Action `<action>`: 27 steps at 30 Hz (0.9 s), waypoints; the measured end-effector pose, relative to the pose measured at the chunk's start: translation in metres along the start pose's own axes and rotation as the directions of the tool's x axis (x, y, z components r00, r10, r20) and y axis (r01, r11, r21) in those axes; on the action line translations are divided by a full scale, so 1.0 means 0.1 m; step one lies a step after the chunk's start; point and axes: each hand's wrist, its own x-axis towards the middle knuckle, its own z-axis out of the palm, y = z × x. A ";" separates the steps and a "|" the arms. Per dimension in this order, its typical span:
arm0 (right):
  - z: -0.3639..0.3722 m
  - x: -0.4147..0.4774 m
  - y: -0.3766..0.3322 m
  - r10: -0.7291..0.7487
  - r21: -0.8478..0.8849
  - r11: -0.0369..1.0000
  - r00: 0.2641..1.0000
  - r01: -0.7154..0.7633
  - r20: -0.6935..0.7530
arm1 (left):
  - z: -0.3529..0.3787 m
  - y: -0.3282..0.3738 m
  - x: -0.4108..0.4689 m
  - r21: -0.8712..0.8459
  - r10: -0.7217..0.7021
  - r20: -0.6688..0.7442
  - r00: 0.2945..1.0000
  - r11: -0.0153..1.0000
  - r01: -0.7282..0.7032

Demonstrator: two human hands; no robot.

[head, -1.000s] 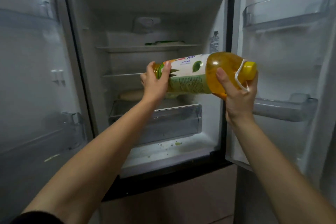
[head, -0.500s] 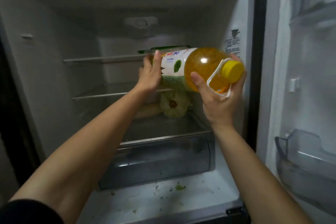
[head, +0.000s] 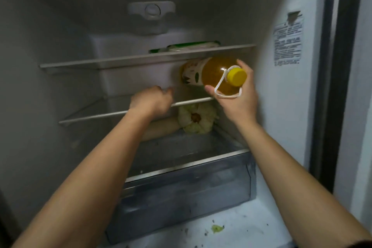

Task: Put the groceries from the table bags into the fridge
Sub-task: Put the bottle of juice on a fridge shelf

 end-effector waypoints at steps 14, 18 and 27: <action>0.08 0.35 -0.10 -0.011 -0.294 0.952 0.974 0.080 0.228 | 0.01 0.06 0.11 -0.009 -0.096 0.072 0.993 0.995 0.097; 0.20 0.48 -0.13 0.052 -0.406 0.913 0.976 0.039 0.209 | -0.02 0.06 0.07 -0.006 -0.098 0.082 0.992 0.995 0.098; 0.46 0.89 0.09 0.188 -0.546 0.836 0.964 -0.057 0.188 | -0.01 0.08 0.06 0.008 -0.119 0.037 0.992 0.993 0.118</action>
